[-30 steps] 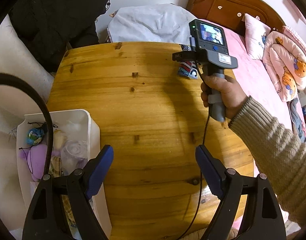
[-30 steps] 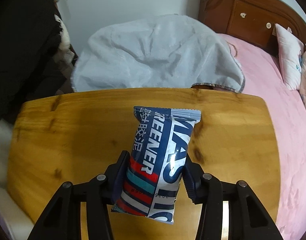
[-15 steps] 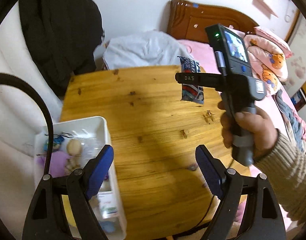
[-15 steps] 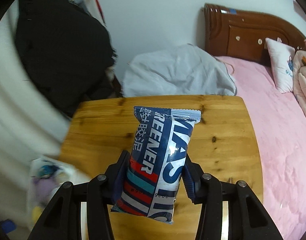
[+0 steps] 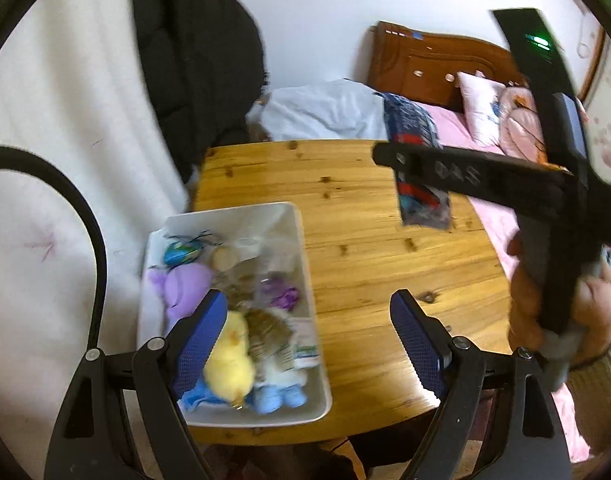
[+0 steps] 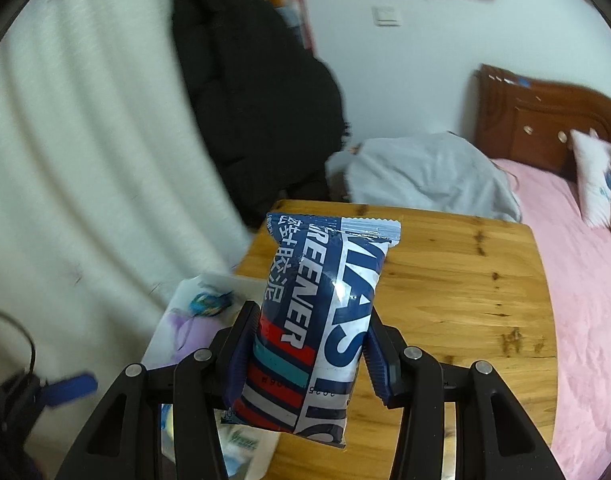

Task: Organize objects
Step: 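Carry the snack packet with the right tool over the tray, then open the right tool to drop the snack packet into the tray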

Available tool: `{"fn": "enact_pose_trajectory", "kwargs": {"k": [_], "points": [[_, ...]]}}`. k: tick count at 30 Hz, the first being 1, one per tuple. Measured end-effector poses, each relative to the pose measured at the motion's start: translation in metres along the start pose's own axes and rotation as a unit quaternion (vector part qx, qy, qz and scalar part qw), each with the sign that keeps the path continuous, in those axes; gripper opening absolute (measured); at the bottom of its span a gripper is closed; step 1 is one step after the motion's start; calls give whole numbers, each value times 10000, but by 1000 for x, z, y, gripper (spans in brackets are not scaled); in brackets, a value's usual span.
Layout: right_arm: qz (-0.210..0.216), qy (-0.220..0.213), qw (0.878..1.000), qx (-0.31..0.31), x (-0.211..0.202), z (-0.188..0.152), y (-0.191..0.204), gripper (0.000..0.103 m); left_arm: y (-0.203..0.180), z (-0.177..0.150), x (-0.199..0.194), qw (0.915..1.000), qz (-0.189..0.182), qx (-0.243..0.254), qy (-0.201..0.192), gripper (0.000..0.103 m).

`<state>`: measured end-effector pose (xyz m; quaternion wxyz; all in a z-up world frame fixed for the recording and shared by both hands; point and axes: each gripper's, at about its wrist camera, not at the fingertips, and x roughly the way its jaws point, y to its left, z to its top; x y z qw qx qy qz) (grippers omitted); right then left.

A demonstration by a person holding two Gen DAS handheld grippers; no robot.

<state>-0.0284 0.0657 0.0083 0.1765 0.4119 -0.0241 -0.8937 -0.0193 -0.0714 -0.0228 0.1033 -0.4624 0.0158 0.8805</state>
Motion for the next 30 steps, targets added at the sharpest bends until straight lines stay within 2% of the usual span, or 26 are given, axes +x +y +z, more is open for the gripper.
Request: {"fn": "enact_pose_trajectory", "kwargs": {"k": [8, 16, 25, 30], "points": [[210, 235, 9981, -538, 5, -20, 62, 50, 53, -15, -8, 9975, 497, -511, -32, 86], [256, 500, 9942, -921, 32, -27, 104, 51, 94, -37, -21, 9924, 613, -1070, -18, 86], [252, 572, 9928, -1022, 80, -3, 132, 51, 99, -50, -30, 9919, 608, -1118, 10, 86], [296, 477, 9932, -1022, 75, 5, 136, 52, 98, -53, -35, 9916, 586, -1155, 20, 86]]}}
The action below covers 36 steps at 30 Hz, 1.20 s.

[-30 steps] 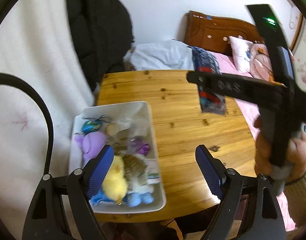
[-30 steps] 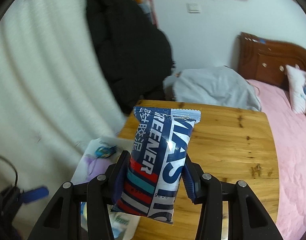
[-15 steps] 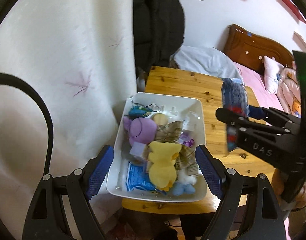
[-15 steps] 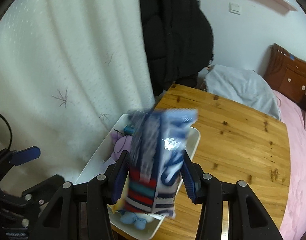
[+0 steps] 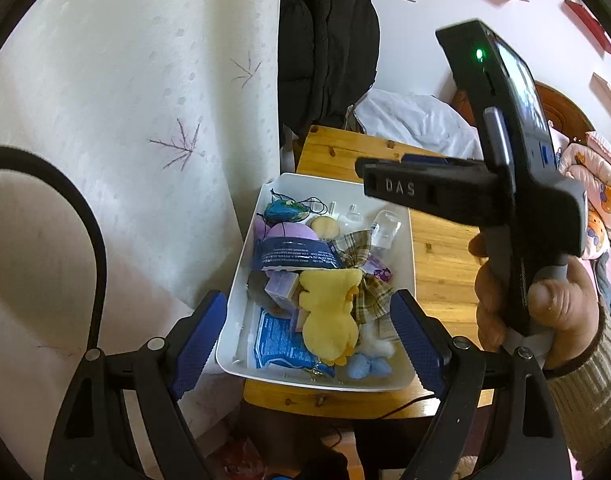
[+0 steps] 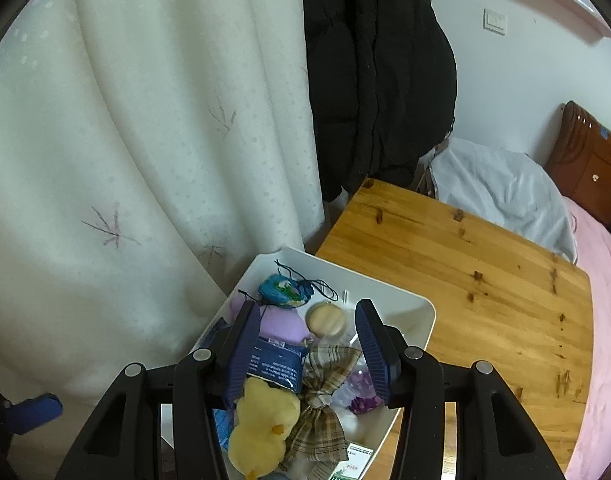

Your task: Organize objects

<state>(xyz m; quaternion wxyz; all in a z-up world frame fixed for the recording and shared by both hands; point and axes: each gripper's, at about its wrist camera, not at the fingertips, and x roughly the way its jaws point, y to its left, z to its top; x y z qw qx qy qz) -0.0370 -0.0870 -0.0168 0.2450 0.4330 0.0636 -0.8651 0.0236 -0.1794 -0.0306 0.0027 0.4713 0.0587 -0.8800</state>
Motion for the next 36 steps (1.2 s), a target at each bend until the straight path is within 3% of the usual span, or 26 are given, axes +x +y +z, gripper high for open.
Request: {"fn": "enact_pose_trajectory", "kwargs": {"k": [8, 12, 28, 36], "points": [[-54, -111, 9998, 147, -24, -10, -10, 56, -10, 1, -4, 9999, -122, 32, -26, 86], [-139, -218, 9990, 359, -43, -20, -22, 67, -19, 0, -6, 9997, -234, 59, -1, 86], [-693, -649, 9889, 1146, -136, -73, -75, 70, -63, 3, -20, 9985, -371, 401, -97, 86], [-1019, -647, 9825, 1421, -164, -102, -84, 70, -83, 1, -24, 9972, -404, 617, -133, 86]]}}
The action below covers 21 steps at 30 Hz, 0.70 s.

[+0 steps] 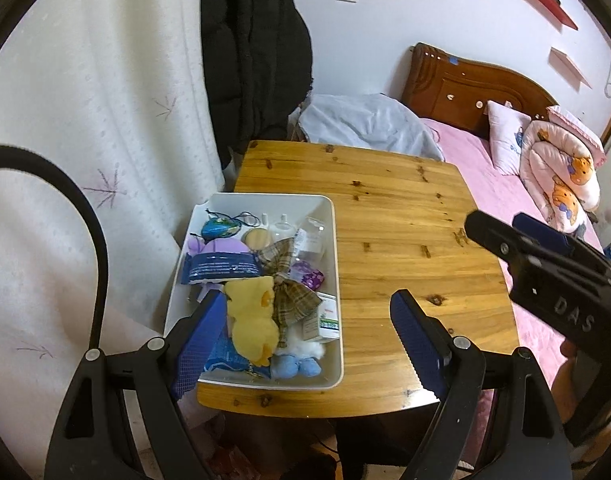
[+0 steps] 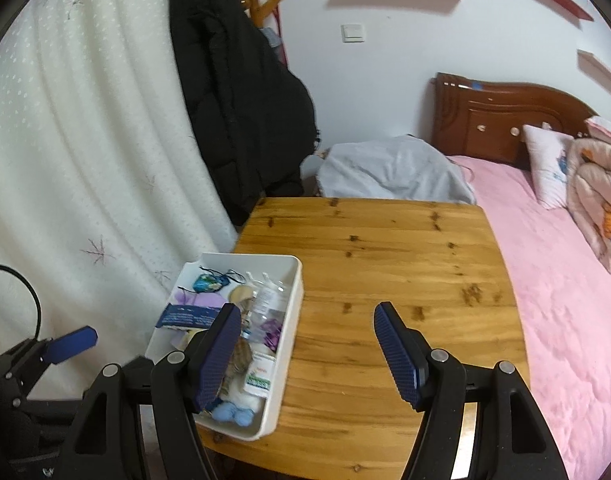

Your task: Organize objects

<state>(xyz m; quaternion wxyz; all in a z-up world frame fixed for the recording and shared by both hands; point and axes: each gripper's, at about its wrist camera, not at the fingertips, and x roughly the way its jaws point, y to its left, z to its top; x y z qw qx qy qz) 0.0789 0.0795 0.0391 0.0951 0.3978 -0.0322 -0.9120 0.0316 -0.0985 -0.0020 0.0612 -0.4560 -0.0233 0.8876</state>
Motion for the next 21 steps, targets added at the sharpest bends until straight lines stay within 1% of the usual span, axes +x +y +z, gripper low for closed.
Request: {"fn": "enact_pose_trajectory", "kwargs": {"k": [4, 11, 16, 21], "points": [[-207, 84, 9997, 17, -8, -13, -6, 70, -10, -2, -2, 9999, 42, 102, -25, 86], [-485, 254, 9983, 199, -16, -30, -20, 70, -29, -8, -5, 9995, -8, 324, 0, 86], [-581, 362, 9971, 341, -18, -39, -28, 70, -39, -11, -6, 9991, -45, 427, 22, 86], [-661, 431, 9963, 351, -20, -43, -31, 70, -43, -10, -7, 9992, -45, 396, -18, 86]]}}
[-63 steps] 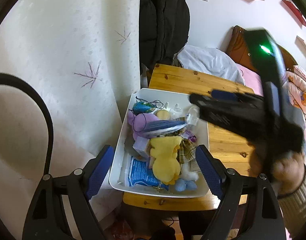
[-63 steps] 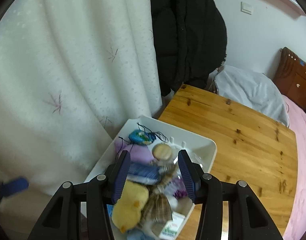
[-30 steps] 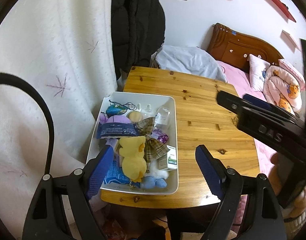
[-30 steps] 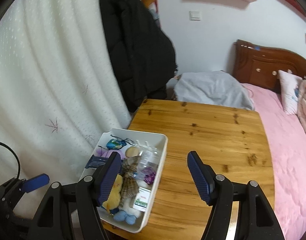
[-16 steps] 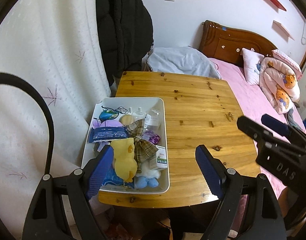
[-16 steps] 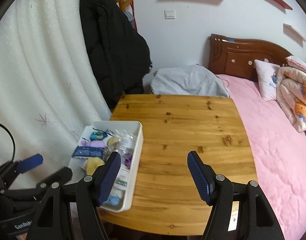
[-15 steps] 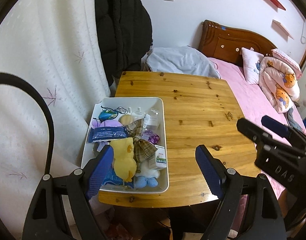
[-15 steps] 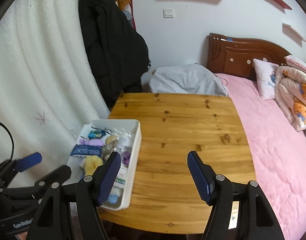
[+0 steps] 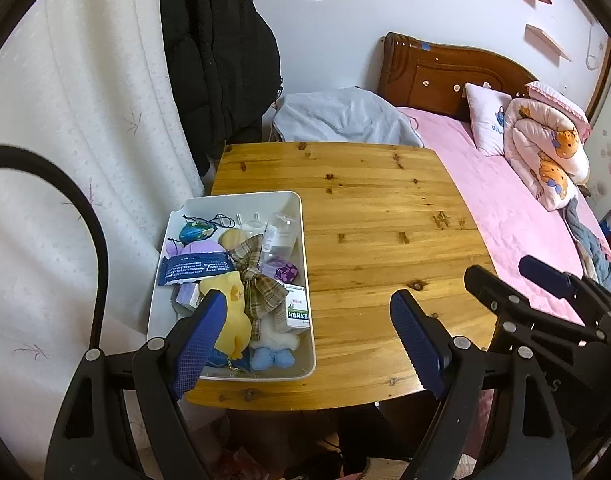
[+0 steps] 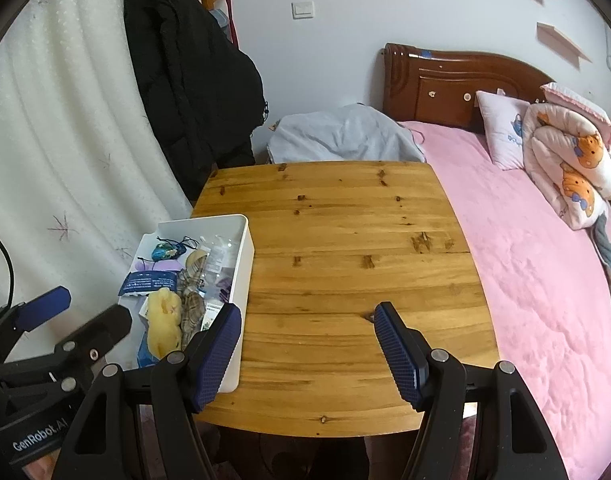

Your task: Organize objects

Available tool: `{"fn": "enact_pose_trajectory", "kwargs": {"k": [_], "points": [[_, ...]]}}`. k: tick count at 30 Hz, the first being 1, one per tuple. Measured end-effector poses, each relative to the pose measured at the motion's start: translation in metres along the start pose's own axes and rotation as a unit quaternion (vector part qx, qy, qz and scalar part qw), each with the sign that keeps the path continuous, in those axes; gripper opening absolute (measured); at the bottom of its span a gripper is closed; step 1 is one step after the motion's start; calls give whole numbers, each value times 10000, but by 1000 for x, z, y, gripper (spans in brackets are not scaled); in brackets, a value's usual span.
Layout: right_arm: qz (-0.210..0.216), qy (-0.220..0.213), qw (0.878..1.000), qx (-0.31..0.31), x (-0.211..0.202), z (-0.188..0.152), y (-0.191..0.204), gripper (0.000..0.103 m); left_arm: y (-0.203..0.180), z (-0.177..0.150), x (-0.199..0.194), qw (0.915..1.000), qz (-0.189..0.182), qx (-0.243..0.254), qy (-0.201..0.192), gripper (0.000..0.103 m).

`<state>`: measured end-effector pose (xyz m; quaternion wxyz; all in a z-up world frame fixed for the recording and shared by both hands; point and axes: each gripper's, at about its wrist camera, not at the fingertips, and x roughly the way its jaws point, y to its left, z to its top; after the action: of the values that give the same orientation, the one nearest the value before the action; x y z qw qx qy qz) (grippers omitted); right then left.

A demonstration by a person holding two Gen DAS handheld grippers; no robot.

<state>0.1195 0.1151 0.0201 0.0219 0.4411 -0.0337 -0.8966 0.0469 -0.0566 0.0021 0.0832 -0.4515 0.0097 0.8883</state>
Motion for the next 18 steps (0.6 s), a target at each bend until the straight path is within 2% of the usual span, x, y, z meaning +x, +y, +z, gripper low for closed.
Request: {"fn": "enact_pose_trajectory", "kwargs": {"k": [18], "points": [[-102, -97, 9999, -54, 0, 11, -12, 70, -12, 5, 11, 9999, 37, -113, 119, 86]]}}
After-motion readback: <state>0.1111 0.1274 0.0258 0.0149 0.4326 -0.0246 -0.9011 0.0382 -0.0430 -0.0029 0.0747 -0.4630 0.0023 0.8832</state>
